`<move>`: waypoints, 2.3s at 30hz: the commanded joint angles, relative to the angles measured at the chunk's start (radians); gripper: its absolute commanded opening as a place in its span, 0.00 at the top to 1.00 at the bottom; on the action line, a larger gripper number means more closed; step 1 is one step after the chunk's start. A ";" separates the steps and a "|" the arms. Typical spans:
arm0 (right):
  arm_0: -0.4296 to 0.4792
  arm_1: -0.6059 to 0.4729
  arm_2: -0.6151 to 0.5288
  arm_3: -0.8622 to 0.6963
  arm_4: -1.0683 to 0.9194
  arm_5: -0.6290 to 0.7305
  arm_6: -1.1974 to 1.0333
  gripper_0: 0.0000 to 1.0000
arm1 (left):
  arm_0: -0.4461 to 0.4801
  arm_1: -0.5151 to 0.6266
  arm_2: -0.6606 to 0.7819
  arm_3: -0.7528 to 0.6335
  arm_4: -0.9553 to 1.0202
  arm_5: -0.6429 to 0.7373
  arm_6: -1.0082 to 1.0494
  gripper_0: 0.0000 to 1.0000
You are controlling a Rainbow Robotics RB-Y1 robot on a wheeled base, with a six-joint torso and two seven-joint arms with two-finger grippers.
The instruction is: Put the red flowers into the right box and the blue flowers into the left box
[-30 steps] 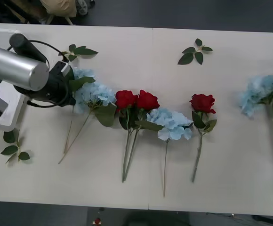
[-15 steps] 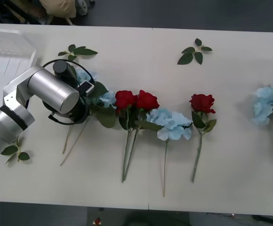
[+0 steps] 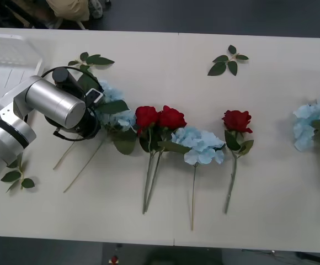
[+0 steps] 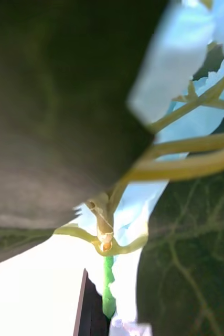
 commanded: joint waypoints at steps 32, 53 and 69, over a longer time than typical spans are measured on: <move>-0.016 -0.038 0.333 -0.227 -0.036 -0.107 0.188 0.00 | -0.028 0.238 0.325 -0.444 -0.253 0.416 -0.488 1.00; -0.090 0.028 0.388 -0.135 -0.004 -0.169 0.177 1.00 | 0.015 -0.058 0.144 -0.060 -0.063 0.031 -0.120 0.01; 0.032 -0.004 0.216 -0.333 -0.372 -0.057 0.346 1.00 | 0.012 0.014 0.338 -0.162 -0.024 0.140 -0.263 0.00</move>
